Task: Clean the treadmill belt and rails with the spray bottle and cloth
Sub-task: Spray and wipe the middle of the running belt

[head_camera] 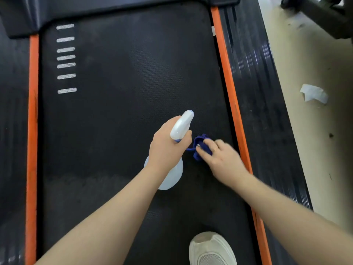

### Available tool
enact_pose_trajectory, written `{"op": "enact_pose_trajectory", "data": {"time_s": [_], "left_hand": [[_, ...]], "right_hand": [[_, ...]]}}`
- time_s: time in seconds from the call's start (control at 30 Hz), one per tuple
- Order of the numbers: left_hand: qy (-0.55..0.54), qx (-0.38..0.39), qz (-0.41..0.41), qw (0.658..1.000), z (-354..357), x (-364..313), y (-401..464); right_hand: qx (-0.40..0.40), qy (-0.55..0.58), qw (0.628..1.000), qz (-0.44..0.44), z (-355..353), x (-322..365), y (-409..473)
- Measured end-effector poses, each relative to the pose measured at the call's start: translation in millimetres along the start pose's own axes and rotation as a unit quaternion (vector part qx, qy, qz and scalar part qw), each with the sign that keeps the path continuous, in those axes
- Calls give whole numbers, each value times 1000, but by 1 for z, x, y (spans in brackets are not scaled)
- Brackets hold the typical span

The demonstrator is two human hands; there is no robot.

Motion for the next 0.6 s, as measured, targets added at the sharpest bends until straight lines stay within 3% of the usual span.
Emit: {"op": "enact_pose_trajectory", "data": {"time_s": [0.1,0.2,0.43,0.53,0.6], "left_hand": [[-5,0,13,1000,-1,-1,-4],[-8,10,20,1000,-3,-3,-11],[16,46,-45,998,-6,10,-34],[34,54,-13,998,-3,9,-50],[58,71,16,996,-1,5,-55]], "right_hand": [[-32,-46,995,79,-4,-39,35],[-8,-62,982,178,-7,-34,31],[160,9,978,133,-14,22,-60],[184,1,980,77,-27,10,-49],[184,11,975,125,-31,-8,-31]]}}
Point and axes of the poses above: each hand's wrist, its own y-axis towards the middle knuckle, its own z-axis out of the palm, x = y × z, the point moved 3 cm from there along y, towards the middle knuckle
